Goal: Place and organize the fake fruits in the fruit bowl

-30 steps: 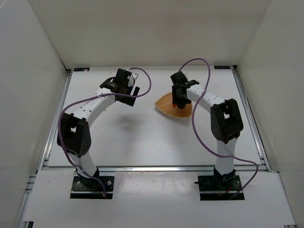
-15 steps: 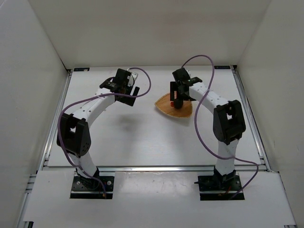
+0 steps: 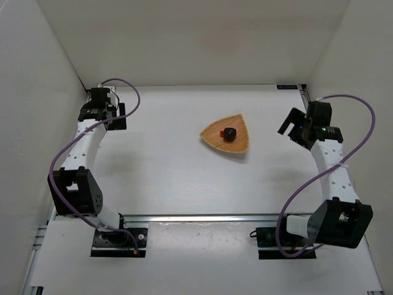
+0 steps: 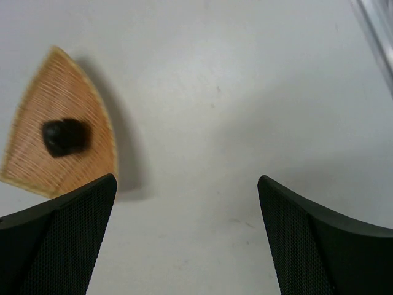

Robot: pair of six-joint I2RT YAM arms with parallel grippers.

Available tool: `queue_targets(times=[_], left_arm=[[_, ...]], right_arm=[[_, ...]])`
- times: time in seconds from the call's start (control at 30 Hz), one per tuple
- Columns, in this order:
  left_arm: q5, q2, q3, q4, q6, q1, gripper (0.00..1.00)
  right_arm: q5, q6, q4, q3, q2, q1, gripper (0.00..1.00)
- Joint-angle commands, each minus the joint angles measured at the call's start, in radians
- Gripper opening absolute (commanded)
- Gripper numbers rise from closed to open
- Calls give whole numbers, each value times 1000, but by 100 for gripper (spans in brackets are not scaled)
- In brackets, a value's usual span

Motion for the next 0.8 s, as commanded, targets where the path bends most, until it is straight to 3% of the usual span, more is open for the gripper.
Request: queue_targets(times=[0.0,0.13,0.77], left_arm=[[24,-88,-63,-14,-28,30,100],[37,-131,-140,-23,-63,43,100],[24,-174,-184,-23,-63,43,100]], right_arm=[[-125,-4,-74,-99,-32,-63,100],[-175,-13,-74,-185,-95,-140,100],[-226,5,-22,-238,-147,-140,100]])
